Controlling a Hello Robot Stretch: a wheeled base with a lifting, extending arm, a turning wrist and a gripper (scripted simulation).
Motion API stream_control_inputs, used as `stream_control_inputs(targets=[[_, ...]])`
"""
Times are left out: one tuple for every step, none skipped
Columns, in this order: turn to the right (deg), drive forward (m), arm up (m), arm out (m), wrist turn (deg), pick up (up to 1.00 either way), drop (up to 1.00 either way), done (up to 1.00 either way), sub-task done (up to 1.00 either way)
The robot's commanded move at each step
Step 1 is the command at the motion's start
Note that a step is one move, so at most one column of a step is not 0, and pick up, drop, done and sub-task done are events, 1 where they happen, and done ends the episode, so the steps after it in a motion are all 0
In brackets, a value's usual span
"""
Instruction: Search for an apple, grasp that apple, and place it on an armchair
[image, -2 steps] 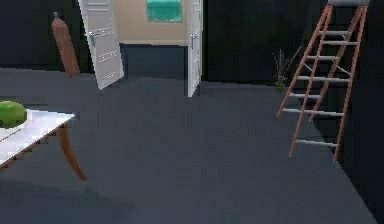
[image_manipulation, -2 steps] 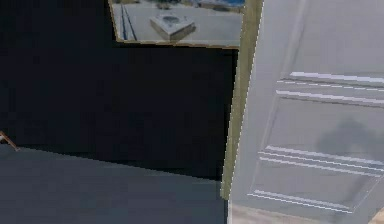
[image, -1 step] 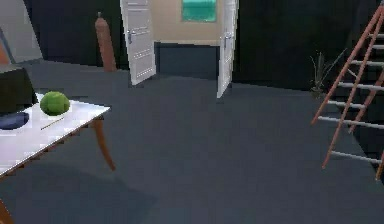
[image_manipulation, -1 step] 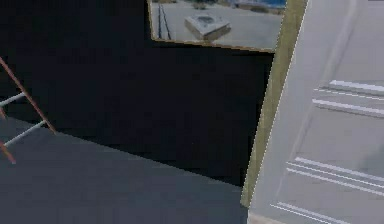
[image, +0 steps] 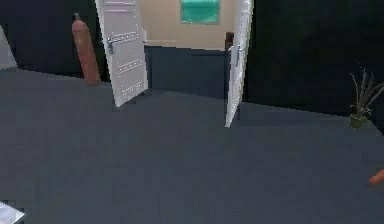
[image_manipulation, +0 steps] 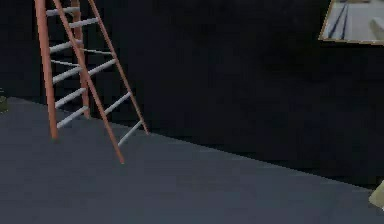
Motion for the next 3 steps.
stream_control_inputs(targets=[[-3.0, 0.0, 0.0, 0.0, 0.0, 0.0, 0.0, 0.0, 0.0], [0.0, 0.6, 0.0, 0.0, 0.0, 0.0, 0.0, 0.0, 0.0], [-45.0, 0.0, 0.0, 0.0, 0.0, 0.0, 0.0, 0.0, 0.0]])
